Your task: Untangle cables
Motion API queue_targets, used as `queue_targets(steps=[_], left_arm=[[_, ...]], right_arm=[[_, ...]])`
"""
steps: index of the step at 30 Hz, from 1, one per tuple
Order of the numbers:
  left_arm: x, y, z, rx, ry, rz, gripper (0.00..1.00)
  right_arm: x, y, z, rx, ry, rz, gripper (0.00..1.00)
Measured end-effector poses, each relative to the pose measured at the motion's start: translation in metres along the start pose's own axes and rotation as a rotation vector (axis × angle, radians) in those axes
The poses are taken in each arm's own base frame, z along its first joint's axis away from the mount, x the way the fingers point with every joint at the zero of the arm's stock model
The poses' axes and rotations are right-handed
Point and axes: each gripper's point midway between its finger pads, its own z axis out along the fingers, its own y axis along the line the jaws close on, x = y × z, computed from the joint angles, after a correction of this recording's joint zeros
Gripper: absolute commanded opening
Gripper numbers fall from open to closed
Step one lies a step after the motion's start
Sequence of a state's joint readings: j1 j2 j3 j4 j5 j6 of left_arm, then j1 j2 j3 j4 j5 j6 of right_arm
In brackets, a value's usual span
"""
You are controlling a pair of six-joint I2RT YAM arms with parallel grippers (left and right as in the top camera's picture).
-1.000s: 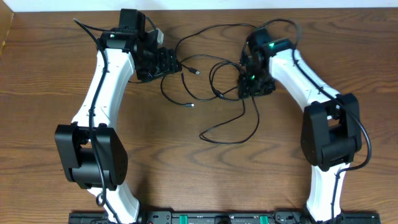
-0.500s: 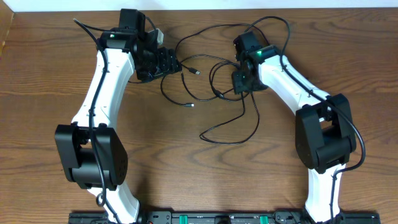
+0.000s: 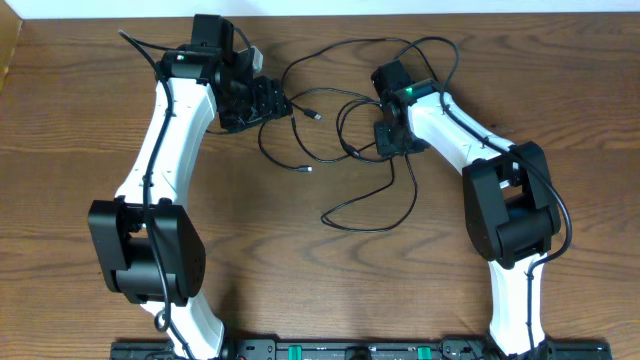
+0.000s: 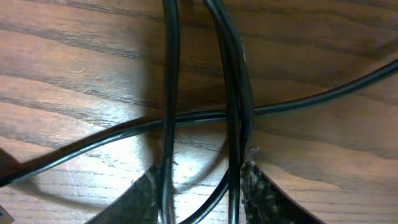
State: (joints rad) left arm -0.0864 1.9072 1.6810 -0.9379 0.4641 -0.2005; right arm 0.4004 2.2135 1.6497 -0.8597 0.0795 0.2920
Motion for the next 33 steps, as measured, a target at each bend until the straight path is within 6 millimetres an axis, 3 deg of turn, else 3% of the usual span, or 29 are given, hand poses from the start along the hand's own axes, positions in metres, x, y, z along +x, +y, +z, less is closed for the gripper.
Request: queue_targets(steps=[3, 11, 15, 19, 20, 22, 23, 24, 26, 28, 31, 33], left_arm=[[0.0, 0.0, 0.0, 0.0, 0.0, -0.001, 0.71], [0.0, 0.0, 0.0, 0.0, 0.0, 0.0, 0.71], [0.0, 0.0, 0.0, 0.0, 0.0, -0.001, 0.71], [0.0, 0.0, 0.0, 0.0, 0.0, -0.001, 0.71], [0.0, 0.0, 0.0, 0.0, 0.001, 0.0, 0.71], [0.0, 0.0, 0.0, 0.0, 0.001, -0.001, 0.71], [0.0, 0.0, 0.0, 0.0, 0.0, -0.001, 0.71], [0.0, 0.0, 0.0, 0.0, 0.0, 0.0, 0.71], [0.0, 0.0, 0.0, 0.0, 0.001, -0.001, 0.71], [0.0, 0.0, 0.0, 0.0, 0.001, 0.0, 0.71], [0.0, 0.0, 0.0, 0.0, 0.0, 0.0, 0.71], [0.0, 0.0, 0.0, 0.0, 0.0, 0.0, 0.71]], right_arm=[[0.003, -0.001, 0.0, 0.003, 0.011, 0.018, 0.01], [0.018, -0.005, -0.007, -0.001, 0.096, 0.019, 0.01], [-0.001, -0.016, -0.038, -0.034, 0.087, 0.026, 0.01], [-0.044, -0.035, -0.122, -0.103, -0.073, 0.042, 0.01], [-0.058, -0.045, -0.159, -0.123, -0.154, 0.056, 0.01], [-0.071, -0.056, -0.196, -0.138, -0.247, 0.074, 0.01], [-0.083, -0.073, -0.243, -0.152, -0.372, 0.101, 0.01], [-0.089, -0.088, -0.277, -0.153, -0.463, 0.125, 0.01], [-0.094, -0.116, -0.335, -0.15, -0.622, 0.169, 0.01], [-0.093, -0.141, -0.379, -0.134, -0.743, 0.209, 0.01], [-0.082, -0.181, -0.439, -0.092, -0.908, 0.273, 0.01], [-0.074, -0.201, -0.468, -0.062, -0.989, 0.305, 0.01]])
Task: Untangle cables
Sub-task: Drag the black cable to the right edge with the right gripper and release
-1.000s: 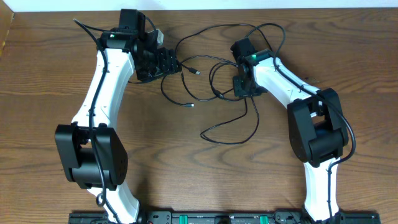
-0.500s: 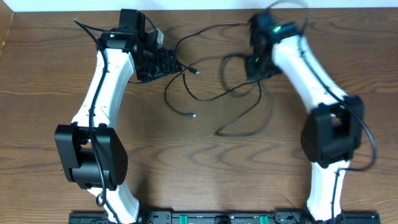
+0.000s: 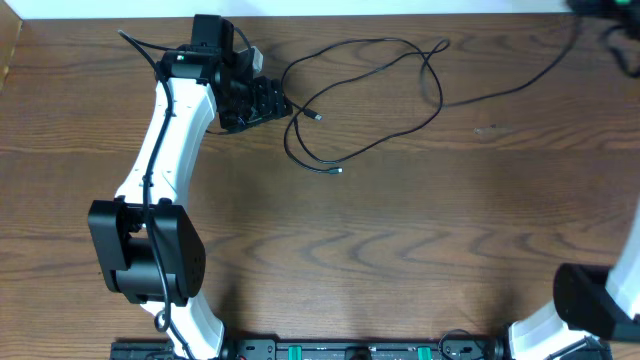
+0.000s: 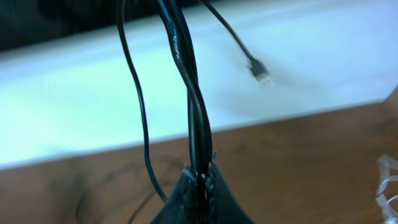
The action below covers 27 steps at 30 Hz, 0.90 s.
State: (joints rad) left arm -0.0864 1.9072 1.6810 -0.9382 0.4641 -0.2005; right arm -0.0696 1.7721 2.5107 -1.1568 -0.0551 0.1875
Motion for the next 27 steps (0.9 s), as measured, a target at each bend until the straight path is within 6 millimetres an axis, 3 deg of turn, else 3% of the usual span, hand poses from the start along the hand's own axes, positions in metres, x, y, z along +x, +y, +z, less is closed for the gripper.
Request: queue_targets(steps=[6, 12, 17, 21, 27], left_arm=[[0.0, 0.0, 0.0, 0.0, 0.0, 0.0, 0.71], [0.0, 0.0, 0.0, 0.0, 0.0, 0.0, 0.71], [0.0, 0.0, 0.0, 0.0, 0.0, 0.0, 0.71], [0.0, 0.0, 0.0, 0.0, 0.0, 0.0, 0.71], [0.0, 0.0, 0.0, 0.0, 0.0, 0.0, 0.71]], right_arm=[[-0.041, -0.049, -0.043, 0.104, -0.161, 0.016, 0.01], [-0.03, -0.099, -0.048, 0.222, -0.108, 0.055, 0.01], [-0.004, -0.134, -0.031, 0.296, 0.006, 0.088, 0.01], [0.022, -0.172, -0.002, 0.369, 0.112, 0.12, 0.01], [0.07, -0.254, 0.044, 0.485, 0.265, 0.21, 0.01]])
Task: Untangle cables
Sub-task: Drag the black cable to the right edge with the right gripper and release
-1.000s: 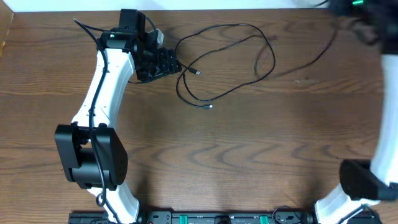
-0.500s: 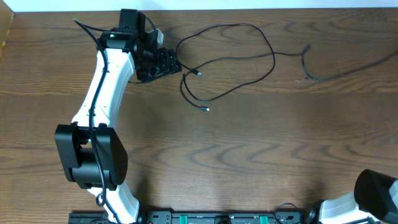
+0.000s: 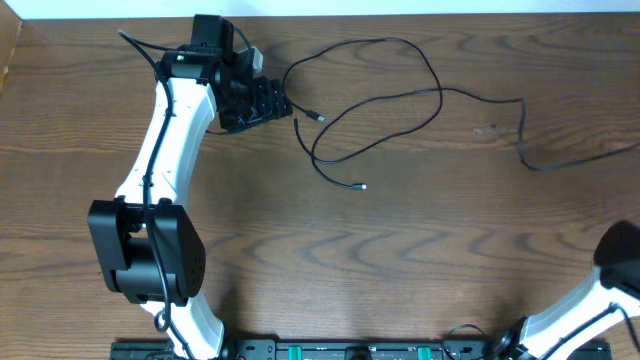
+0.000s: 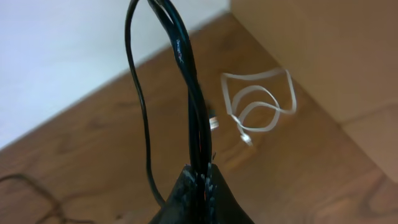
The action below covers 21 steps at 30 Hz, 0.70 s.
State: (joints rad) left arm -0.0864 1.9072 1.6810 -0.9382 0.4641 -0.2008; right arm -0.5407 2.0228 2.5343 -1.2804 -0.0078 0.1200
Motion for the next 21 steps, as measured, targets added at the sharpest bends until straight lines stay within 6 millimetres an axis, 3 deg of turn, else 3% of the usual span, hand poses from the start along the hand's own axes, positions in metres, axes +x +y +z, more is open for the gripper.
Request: queue_targets(steps=[6, 8, 9, 10, 12, 13, 16, 21], left_arm=[[0.0, 0.0, 0.0, 0.0, 0.0, 0.0, 0.71], [0.0, 0.0, 0.0, 0.0, 0.0, 0.0, 0.71], [0.0, 0.0, 0.0, 0.0, 0.0, 0.0, 0.71], [0.0, 0.0, 0.0, 0.0, 0.0, 0.0, 0.71], [0.0, 0.0, 0.0, 0.0, 0.0, 0.0, 0.71], [0.0, 0.0, 0.0, 0.0, 0.0, 0.0, 0.71], [0.0, 0.0, 0.0, 0.0, 0.0, 0.0, 0.71], [0.0, 0.0, 0.0, 0.0, 0.0, 0.0, 0.71]], right_arm=[[0.019, -0.057, 0.069, 0.086, 0.108, 0.072, 0.01], [0.024, -0.074, 0.084, 0.108, 0.126, 0.093, 0.08], [0.026, -0.083, 0.092, 0.121, 0.13, 0.103, 0.17], [0.028, -0.092, 0.101, 0.135, 0.139, 0.11, 0.32], [0.036, -0.106, 0.114, 0.156, 0.161, 0.126, 0.93], [0.041, -0.111, 0.12, 0.162, 0.178, 0.135, 0.99], [0.055, -0.123, 0.13, 0.176, 0.224, 0.175, 0.99], [0.059, -0.112, 0.127, 0.101, 0.246, 0.207, 0.99]])
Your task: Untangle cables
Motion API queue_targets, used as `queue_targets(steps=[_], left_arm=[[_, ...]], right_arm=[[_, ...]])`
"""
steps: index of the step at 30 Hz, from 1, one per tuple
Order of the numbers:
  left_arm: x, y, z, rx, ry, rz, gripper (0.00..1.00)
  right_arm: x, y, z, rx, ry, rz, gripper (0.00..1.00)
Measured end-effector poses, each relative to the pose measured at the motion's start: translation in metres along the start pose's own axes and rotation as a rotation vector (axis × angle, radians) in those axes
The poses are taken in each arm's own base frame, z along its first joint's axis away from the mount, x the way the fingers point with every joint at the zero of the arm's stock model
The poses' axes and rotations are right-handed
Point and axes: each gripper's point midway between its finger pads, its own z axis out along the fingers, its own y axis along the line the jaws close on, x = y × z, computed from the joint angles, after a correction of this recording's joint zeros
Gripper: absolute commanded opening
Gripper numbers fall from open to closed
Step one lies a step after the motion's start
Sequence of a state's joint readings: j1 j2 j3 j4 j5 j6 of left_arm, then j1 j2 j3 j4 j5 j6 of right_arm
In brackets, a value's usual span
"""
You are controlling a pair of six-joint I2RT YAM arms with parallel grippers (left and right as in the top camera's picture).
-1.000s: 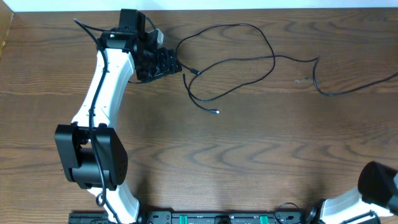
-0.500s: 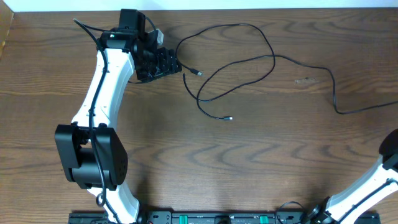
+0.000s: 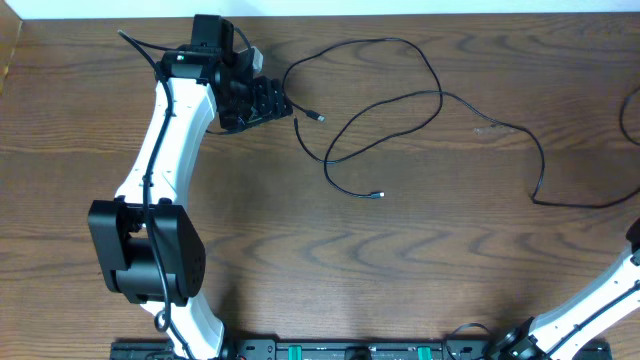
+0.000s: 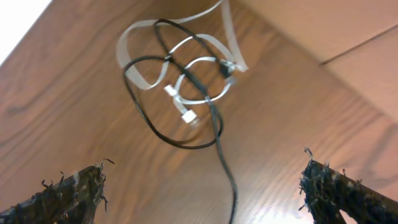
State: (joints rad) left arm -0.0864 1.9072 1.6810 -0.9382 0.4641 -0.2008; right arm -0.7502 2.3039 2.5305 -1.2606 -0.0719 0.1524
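Observation:
Black cables (image 3: 400,100) lie spread over the wooden table (image 3: 300,260), running from the left gripper to the right edge. Two loose plugs show, one (image 3: 380,195) mid-table and one (image 3: 320,118) near the left gripper. My left gripper (image 3: 272,100) sits at the back left, its fingers closed at the cable's left end. In the right wrist view my right gripper (image 4: 205,158) stands open, both frayed fingertips (image 4: 93,180) wide apart. Below it a black cable loop (image 4: 186,106) lies on the wood across a white flat cable (image 4: 186,62).
The left arm (image 3: 160,150) stretches along the table's left side. Only part of the right arm (image 3: 615,290) shows at the lower right corner. A lighter wooden board (image 4: 336,37) borders the surface at the far right.
My right gripper was shut on black cables held above the wood; now it is open and the cable lies loose over the white cable. Overhead, the cable's right part has sagged lower.
At first my right gripper was at the tangle mid-table with cables between its fingers. Then it was off to the far right, shut on them, and the tangle had drawn out. Now the cables lie spread out and released, with the left gripper unmoved throughout.

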Motion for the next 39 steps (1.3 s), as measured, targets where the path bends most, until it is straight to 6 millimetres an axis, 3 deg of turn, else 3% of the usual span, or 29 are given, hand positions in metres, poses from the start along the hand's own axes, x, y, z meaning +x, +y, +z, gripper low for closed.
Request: queue_targets(steps=[2, 4, 6, 7, 9, 13, 16, 20, 21, 25, 27, 31, 33, 39], left_arm=[[0.0, 0.0, 0.0, 0.0, 0.0, 0.0, 0.71], [0.0, 0.0, 0.0, 0.0, 0.0, 0.0, 0.71], [-0.003, -0.001, 0.0, 0.003, -0.011, 0.02, 0.71], [-0.005, -0.001, 0.0, 0.005, -0.019, 0.028, 0.71], [-0.009, -0.003, -0.001, 0.009, -0.036, 0.048, 0.71], [-0.014, -0.002, -0.011, -0.017, -0.074, 0.072, 0.71], [-0.019, 0.0, -0.034, -0.054, -0.139, 0.079, 0.71], [-0.029, 0.003, -0.084, -0.084, -0.27, 0.054, 0.71], [-0.034, 0.006, -0.107, -0.092, -0.33, 0.037, 0.71], [-0.04, 0.018, -0.147, -0.114, -0.434, -0.007, 0.71], [-0.041, 0.026, -0.155, -0.128, -0.45, -0.029, 0.71], [-0.035, 0.04, -0.154, -0.153, -0.42, -0.076, 0.71], [-0.03, 0.043, -0.152, -0.158, -0.403, -0.089, 0.71], [-0.03, 0.043, -0.152, -0.159, -0.399, -0.093, 0.71]], right_arm=[[0.002, 0.013, -0.005, -0.061, 0.007, -0.014, 0.99], [0.004, 0.039, -0.018, -0.169, 0.004, -0.059, 0.99], [0.014, 0.093, -0.055, -0.352, -0.003, -0.16, 0.99], [0.02, 0.109, -0.064, -0.396, 0.001, -0.193, 0.99], [0.043, 0.149, -0.087, -0.485, 0.036, -0.279, 0.99], [0.092, 0.216, -0.105, -0.594, 0.114, -0.452, 0.99], [0.125, 0.257, -0.115, -0.641, 0.15, -0.568, 0.96], [0.171, 0.305, -0.13, -0.682, 0.18, -0.711, 0.92], [0.186, 0.318, -0.135, -0.687, 0.187, -0.749, 0.91], [0.226, 0.353, -0.15, -0.702, 0.208, -0.824, 0.82], [0.25, 0.374, -0.156, -0.72, 0.218, -0.861, 0.8], [0.299, 0.411, -0.157, -0.736, 0.264, -0.886, 0.7], [0.342, 0.434, -0.144, -0.716, 0.332, -0.877, 0.66], [0.419, 0.453, -0.106, -0.581, 0.46, -0.82, 0.47]])
